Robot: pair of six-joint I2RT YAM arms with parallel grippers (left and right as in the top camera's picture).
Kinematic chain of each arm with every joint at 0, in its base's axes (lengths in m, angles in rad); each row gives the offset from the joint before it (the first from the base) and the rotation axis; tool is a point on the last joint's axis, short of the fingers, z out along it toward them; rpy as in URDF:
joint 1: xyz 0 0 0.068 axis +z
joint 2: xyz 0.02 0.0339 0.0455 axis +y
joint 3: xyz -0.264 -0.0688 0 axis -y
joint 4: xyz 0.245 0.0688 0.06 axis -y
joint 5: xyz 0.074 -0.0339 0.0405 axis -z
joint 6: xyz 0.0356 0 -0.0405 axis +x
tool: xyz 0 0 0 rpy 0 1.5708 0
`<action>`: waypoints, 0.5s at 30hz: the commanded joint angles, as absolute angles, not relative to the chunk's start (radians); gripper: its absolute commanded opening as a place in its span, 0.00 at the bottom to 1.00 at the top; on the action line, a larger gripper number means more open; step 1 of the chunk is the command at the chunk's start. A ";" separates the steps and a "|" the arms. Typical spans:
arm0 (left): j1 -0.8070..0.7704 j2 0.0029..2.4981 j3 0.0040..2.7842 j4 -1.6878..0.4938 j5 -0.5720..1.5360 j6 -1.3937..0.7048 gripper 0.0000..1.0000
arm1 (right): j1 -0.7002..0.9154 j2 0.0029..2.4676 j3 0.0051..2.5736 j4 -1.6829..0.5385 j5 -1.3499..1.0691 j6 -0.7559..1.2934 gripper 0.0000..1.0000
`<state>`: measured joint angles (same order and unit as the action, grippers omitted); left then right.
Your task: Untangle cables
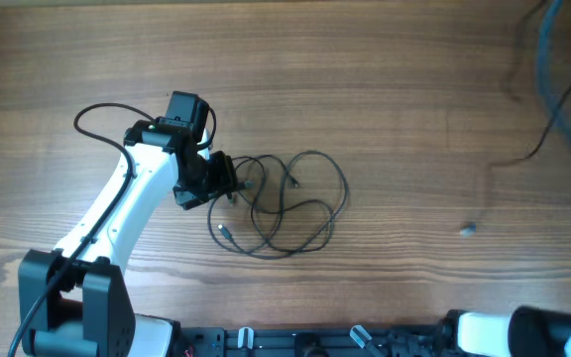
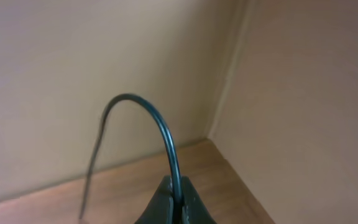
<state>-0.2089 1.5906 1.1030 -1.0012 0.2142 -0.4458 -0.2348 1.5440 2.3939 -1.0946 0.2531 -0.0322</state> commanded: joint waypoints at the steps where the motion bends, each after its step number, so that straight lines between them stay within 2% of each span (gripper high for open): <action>1: -0.213 1.593 1.097 -1.002 0.212 -0.422 0.64 | -0.429 1.597 2.395 -1.033 0.061 0.125 0.04; 4: -0.213 1.593 1.097 -1.002 0.212 -0.422 0.64 | -0.606 1.664 2.395 -0.981 -0.094 0.235 0.04; 7: -0.213 1.593 1.097 -1.010 0.212 -0.423 0.65 | -0.723 1.763 2.395 -0.964 -0.149 0.304 0.04; 15: -0.213 1.593 1.097 -1.024 0.212 -0.426 0.65 | -0.947 2.166 2.394 -1.114 -0.193 0.532 0.04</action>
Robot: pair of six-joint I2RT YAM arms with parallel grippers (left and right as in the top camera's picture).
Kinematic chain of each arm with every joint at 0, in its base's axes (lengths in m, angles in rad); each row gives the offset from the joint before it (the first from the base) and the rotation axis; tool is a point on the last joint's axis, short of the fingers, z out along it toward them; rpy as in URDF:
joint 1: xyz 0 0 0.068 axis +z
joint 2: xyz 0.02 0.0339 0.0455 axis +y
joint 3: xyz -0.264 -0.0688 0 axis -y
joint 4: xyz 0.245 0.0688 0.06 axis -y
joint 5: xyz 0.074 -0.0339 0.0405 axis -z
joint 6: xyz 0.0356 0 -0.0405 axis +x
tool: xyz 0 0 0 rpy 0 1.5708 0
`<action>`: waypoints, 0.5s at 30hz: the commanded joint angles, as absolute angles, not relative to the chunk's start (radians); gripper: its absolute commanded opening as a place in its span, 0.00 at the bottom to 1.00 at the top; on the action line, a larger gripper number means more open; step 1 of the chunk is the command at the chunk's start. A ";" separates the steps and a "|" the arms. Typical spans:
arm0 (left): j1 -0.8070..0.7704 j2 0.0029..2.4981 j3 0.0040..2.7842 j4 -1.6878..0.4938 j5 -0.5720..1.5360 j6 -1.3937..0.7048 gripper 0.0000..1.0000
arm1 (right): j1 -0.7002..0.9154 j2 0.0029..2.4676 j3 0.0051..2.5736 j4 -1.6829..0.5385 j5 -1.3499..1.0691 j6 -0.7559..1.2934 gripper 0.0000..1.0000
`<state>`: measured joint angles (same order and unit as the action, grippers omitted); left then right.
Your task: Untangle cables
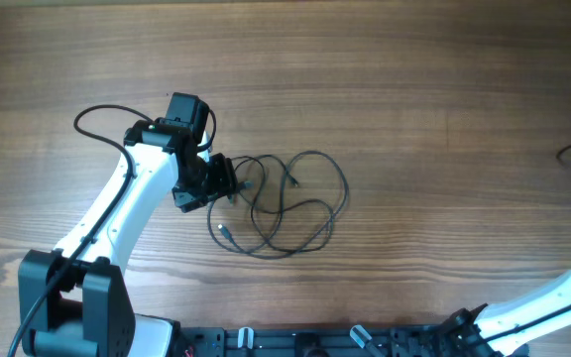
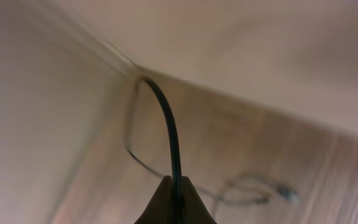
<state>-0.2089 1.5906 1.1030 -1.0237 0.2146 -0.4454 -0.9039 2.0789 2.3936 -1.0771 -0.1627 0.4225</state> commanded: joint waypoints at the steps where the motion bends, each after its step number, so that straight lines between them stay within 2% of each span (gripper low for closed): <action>1: -0.213 1.593 1.097 -1.024 0.212 -0.427 0.65 | -0.960 2.203 2.393 -1.137 -0.193 0.533 0.04; 3: -0.213 1.593 1.097 -1.024 0.212 -0.427 0.65 | -0.974 2.259 2.393 -1.185 -0.192 0.533 0.04; 4: -0.213 1.593 1.097 -1.024 0.212 -0.427 0.65 | -0.980 2.290 2.393 -1.228 -0.180 0.536 0.13; 5: -0.213 1.593 1.097 -1.024 0.212 -0.427 0.65 | -0.980 2.312 2.393 -1.267 -0.153 0.555 0.49; 7: -0.213 1.593 1.097 -1.024 0.212 -0.427 0.65 | -0.978 2.336 2.393 -1.328 -0.108 0.601 0.70; 8: -0.213 1.593 1.097 -1.023 0.212 -0.427 0.65 | -0.976 2.347 2.393 -1.365 -0.097 0.626 0.94; 9: -0.213 1.593 1.097 -1.024 0.212 -0.427 0.65 | -0.974 2.349 2.393 -1.401 -0.097 0.661 1.00; 11: -0.213 1.593 1.097 -1.024 0.212 -0.427 0.65 | -0.974 2.349 2.393 -1.491 -0.107 0.757 1.00; 15: -0.213 1.593 1.097 -1.024 0.213 -0.434 0.65 | -0.954 2.349 2.393 -1.591 -0.235 0.680 1.00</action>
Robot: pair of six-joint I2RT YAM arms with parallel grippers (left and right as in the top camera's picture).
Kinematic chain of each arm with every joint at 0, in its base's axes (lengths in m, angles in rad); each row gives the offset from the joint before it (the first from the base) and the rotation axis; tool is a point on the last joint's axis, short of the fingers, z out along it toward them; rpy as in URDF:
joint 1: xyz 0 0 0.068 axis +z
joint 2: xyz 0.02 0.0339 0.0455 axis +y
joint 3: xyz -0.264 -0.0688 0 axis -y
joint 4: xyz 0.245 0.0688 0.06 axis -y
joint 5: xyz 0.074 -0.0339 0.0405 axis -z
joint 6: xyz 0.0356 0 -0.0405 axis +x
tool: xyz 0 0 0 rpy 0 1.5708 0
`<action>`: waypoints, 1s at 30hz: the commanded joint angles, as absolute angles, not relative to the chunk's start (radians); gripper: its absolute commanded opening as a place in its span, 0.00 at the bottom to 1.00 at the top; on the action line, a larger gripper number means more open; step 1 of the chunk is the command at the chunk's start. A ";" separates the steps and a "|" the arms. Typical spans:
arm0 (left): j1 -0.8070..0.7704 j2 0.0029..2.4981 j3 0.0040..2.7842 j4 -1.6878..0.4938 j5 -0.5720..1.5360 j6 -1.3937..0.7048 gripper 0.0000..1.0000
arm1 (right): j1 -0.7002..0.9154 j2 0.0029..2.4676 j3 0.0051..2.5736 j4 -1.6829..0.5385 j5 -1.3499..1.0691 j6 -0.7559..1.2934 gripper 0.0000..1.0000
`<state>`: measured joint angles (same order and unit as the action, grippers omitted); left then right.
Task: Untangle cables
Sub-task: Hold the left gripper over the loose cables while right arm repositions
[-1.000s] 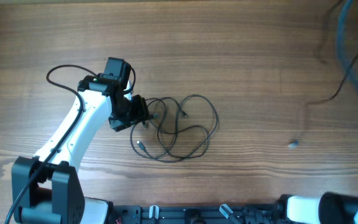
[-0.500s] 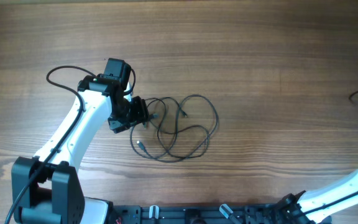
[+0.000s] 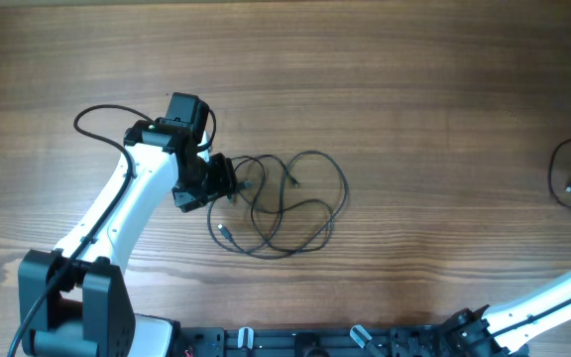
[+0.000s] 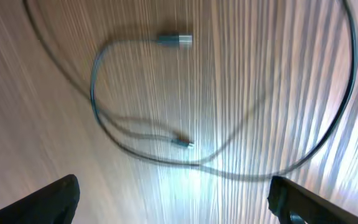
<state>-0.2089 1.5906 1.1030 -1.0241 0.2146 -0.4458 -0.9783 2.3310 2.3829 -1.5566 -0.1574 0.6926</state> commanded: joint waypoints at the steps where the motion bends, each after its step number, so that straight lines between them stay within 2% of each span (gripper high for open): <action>1: -0.213 1.593 1.097 -1.024 0.213 -0.434 0.65 | -0.943 2.349 2.392 -1.609 -0.234 0.652 1.00; 3: -0.213 1.593 1.097 -1.024 0.213 -0.434 0.65 | -0.906 2.349 2.383 -1.609 -0.279 0.499 1.00; 10: -0.213 1.593 1.097 -1.024 0.213 -0.434 0.65 | -0.697 2.349 2.334 -1.608 -0.266 0.427 1.00; 13: -0.213 1.593 1.097 -1.024 0.212 -0.434 0.65 | -0.571 2.349 2.309 -1.608 -0.263 0.270 0.99; 14: -0.213 1.593 1.097 -1.024 0.212 -0.434 0.65 | -0.512 2.349 2.294 -1.601 -0.229 0.220 0.99; 15: -0.213 1.593 1.097 -1.024 0.212 -0.434 0.66 | -0.472 2.349 2.287 -1.593 -0.095 0.245 0.99; 17: -0.213 1.593 1.097 -1.024 0.212 -0.433 0.66 | -0.444 2.350 2.279 -1.598 0.128 0.379 1.00; 18: -0.213 1.593 1.097 -1.024 0.212 -0.433 0.66 | -0.440 2.350 2.270 -1.596 0.168 0.401 0.94; 20: -0.213 1.593 1.097 -1.018 0.212 -0.433 0.66 | -0.440 2.350 2.234 -1.571 0.165 0.391 0.56; 21: -0.213 1.593 1.097 -1.004 0.212 -0.433 0.66 | -0.443 2.350 2.197 -1.552 0.165 0.377 0.33; 23: -0.213 1.593 1.097 -0.994 0.212 -0.433 0.67 | -0.447 2.350 2.125 -1.507 0.165 0.365 0.04; 30: -0.213 1.593 1.097 -0.991 0.212 -0.433 0.67 | -0.447 2.350 1.836 -1.262 0.157 0.383 0.04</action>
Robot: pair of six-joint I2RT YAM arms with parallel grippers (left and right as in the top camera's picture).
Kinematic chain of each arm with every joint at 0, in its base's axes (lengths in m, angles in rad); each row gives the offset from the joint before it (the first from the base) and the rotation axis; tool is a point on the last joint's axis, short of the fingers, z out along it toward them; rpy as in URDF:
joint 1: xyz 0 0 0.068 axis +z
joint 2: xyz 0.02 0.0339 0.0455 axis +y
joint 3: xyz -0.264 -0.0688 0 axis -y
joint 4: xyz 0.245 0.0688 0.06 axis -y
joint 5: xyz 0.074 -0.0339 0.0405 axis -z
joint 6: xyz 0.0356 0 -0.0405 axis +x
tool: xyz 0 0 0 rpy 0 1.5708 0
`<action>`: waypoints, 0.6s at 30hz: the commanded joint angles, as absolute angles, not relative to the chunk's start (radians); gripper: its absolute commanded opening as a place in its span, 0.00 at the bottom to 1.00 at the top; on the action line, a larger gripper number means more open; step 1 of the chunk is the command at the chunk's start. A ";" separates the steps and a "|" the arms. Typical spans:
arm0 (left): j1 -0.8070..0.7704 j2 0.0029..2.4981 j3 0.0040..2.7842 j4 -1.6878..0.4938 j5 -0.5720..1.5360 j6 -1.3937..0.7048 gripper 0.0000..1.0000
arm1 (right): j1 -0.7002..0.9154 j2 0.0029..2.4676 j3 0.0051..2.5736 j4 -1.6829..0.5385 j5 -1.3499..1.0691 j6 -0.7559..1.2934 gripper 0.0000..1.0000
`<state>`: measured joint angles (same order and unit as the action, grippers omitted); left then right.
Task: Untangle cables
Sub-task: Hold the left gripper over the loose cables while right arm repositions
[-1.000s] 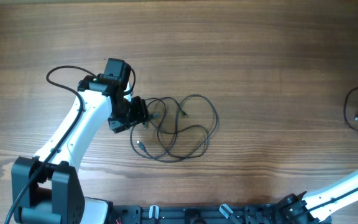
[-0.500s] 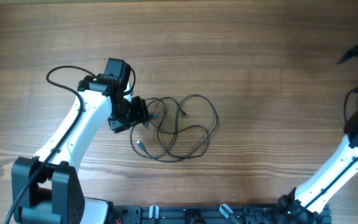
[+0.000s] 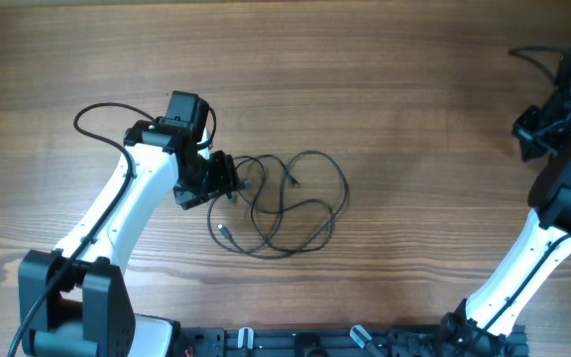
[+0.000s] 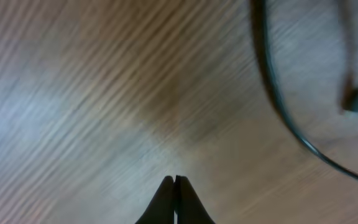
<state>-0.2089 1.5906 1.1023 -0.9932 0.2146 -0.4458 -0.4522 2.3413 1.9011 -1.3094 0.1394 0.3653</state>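
A tangle of thin black cables (image 3: pixel 285 203) lies left of the table's middle. My left gripper (image 3: pixel 226 180) sits at its left edge, down among the strands; the overhead view does not show whether it grips one. My right gripper (image 3: pixel 523 131) is at the far right edge, low over the wood. In the right wrist view the right gripper (image 4: pixel 176 180) is shut with nothing between its fingers. A separate dark cable (image 4: pixel 278 102) with a connector lies blurred beyond it. A thin dark strand (image 3: pixel 528 52) shows at the top right.
The wooden table (image 3: pixel 395 89) spans the whole view. A black rail (image 3: pixel 315 342) with the arm bases runs along the front edge. The left arm's own wire loop (image 3: pixel 97 111) arches over the table behind its white link.
My right gripper was wide open over the separate cable lying on the wood; it is now shut and empty, and the right arm stands further up the right edge. Left arm and tangle unchanged.
My right gripper first held a dark cable, shut on it and raised, away from the tangle. Half a second later it still held it, nearer the table's right edge. Then it was open with the cable on the wood. Now it is shut on nothing.
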 commanded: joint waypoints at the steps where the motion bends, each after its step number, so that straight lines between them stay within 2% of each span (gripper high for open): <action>1: -0.213 1.593 1.097 -0.991 0.212 -0.433 0.67 | -0.447 2.350 1.818 -1.238 0.157 0.397 0.04; 9: -0.213 1.593 1.097 -0.991 0.212 -0.433 0.67 | -0.508 2.350 1.630 -1.021 0.169 0.464 0.04; 11: -0.213 1.593 1.097 -0.991 0.212 -0.433 0.67 | -0.576 2.350 1.527 -0.920 0.169 0.530 0.05; 12: -0.213 1.593 1.097 -0.991 0.212 -0.433 0.67 | -0.607 2.350 1.502 -0.891 0.168 0.544 0.08; 18: -0.213 1.593 1.097 -0.991 0.212 -0.433 0.67 | -0.835 2.350 1.478 -0.875 0.149 0.678 0.17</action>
